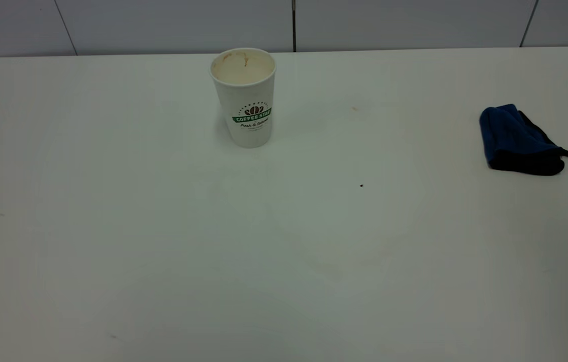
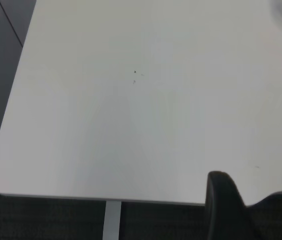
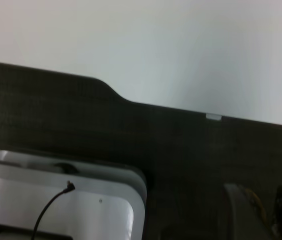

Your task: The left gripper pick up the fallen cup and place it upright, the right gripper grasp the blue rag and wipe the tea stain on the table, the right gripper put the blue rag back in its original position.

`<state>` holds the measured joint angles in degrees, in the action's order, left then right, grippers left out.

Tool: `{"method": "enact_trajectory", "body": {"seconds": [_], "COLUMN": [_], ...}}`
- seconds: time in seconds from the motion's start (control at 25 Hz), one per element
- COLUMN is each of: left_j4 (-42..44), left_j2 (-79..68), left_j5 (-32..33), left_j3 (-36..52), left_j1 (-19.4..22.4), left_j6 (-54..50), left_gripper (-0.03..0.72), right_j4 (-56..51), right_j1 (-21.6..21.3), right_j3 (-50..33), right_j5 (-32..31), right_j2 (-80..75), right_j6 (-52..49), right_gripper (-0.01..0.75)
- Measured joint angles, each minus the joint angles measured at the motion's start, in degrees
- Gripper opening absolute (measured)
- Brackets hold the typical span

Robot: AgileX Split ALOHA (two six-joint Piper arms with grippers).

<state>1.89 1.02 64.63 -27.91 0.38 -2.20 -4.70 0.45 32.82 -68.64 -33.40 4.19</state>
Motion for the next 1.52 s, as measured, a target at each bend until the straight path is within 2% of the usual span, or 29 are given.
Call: {"method": "enact_trajectory", "body": {"seconds": [0.28,0.36,0.64,1.52], "left_j4": [0.0,0.0,0.0,0.0], "left_j2": [0.0,0.0,0.0,0.0], "left_j5": [0.0,0.0,0.0,0.0], "left_j3": [0.0,0.0,0.0,0.0], "left_j1": [0.0,0.0,0.0,0.0], "left_j6": [0.0,0.0,0.0,0.0], "left_gripper": [0.346,0.346,0.346,0.346], "right_j4": [-0.2,-0.2,0.9,0.2], "right_j1": [-0.5,-1.3,-4.5,-5.0], "right_j3": [-3.9,-4.8,-5.7,-5.9], "right_j5": [3.1,4.8,4.8,4.7], "right_j2": [18.0,22.8,31.7,34.3], "right_j6": [-0.1,-0.1,-0.2,-1.2], "right_gripper": [0.196,0.197,0.21,0.236]}}
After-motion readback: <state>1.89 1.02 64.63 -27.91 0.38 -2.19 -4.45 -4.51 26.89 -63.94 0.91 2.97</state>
